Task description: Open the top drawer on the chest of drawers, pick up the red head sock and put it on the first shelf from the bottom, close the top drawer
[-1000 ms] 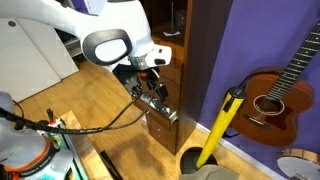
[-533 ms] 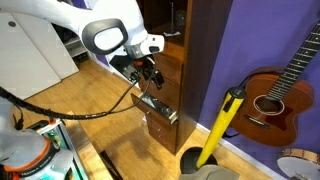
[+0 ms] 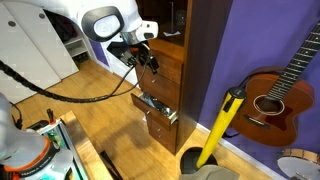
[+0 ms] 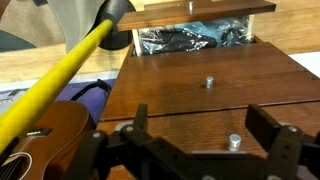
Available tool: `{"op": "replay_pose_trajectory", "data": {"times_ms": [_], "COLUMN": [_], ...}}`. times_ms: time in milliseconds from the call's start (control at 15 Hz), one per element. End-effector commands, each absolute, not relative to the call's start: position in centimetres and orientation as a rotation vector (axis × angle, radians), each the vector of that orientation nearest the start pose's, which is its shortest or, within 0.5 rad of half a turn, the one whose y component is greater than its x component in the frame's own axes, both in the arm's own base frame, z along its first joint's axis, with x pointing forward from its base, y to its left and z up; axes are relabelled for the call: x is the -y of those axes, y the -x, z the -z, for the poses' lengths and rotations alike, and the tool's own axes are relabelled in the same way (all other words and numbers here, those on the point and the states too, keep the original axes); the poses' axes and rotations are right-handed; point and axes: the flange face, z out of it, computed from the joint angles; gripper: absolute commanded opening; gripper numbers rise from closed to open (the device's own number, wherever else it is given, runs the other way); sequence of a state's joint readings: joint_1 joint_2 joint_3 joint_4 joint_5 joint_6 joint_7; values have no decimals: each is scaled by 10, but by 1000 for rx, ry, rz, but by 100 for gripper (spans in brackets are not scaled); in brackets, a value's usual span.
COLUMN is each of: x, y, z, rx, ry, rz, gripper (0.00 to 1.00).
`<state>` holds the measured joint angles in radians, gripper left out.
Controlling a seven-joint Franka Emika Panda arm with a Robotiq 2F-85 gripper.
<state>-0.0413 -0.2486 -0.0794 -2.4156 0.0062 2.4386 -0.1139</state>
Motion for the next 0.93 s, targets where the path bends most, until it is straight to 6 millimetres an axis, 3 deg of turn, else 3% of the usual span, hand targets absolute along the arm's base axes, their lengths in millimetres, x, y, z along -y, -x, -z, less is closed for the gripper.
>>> {"op": "replay_pose_trajectory", "data": {"times_ms": [0,200,400,533,867], "x": [48,41,39,38,39], "y": [-486,-491,-495,-497,-500], "z": [-429,-426,-421,-419,-414], "rx": [29,46,50,53,70], "ry": [3064,3036,3022,3014,2997], "rz": [482,513,539,550,577], "gripper": [100,99,86,82,46]}}
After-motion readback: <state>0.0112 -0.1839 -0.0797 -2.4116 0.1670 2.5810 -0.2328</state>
